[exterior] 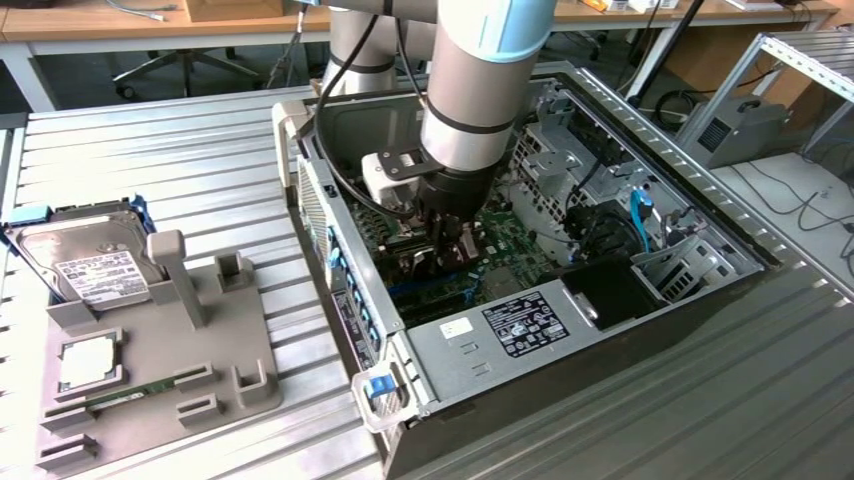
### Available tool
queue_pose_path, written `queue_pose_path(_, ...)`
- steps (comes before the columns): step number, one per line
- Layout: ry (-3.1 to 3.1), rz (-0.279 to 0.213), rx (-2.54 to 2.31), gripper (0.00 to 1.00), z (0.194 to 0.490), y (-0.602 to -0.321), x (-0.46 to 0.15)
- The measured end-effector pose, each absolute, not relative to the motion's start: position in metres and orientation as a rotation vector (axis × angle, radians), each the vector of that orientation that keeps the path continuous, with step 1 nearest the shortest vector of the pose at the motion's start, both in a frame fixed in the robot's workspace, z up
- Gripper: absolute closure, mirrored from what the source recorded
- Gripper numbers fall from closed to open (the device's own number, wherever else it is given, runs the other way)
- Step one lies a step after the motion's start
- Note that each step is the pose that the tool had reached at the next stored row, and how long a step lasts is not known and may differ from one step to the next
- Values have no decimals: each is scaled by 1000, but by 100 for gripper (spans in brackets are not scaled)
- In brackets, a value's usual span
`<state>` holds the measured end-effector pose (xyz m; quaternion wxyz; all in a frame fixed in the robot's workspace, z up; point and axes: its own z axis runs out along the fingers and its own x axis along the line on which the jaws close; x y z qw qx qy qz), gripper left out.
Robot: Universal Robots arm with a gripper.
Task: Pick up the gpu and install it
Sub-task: 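Insert the gpu into the slot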
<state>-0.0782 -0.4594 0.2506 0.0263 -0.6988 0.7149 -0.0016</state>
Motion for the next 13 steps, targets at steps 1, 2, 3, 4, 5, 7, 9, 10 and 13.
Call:
queue_pose_path(1, 2209, -5, -2159, 73, 251, -459, -78)
queue_pose_path(2, 2209, -5, -2159, 73, 251, -459, -78)
queue_pose_path(3, 2209, -5, -2159, 73, 251, -459, -78)
queue_pose_path(4, 2207, -5, -2161, 73, 251, -459, -78)
queue_pose_path(5, 2205, -4, -2163, 73, 251, -459, -78)
queue_pose_path(7, 2205, -4, -2163, 73, 251, -459, -78)
queue_pose_path(9, 2205, -4, -2163, 73, 251, -459, -78)
queue_pose_path(10, 2205, -4, -2163, 73, 251, -459, -78)
queue_pose_path(13, 2204, -3, -2162, 73, 250, -459, -78)
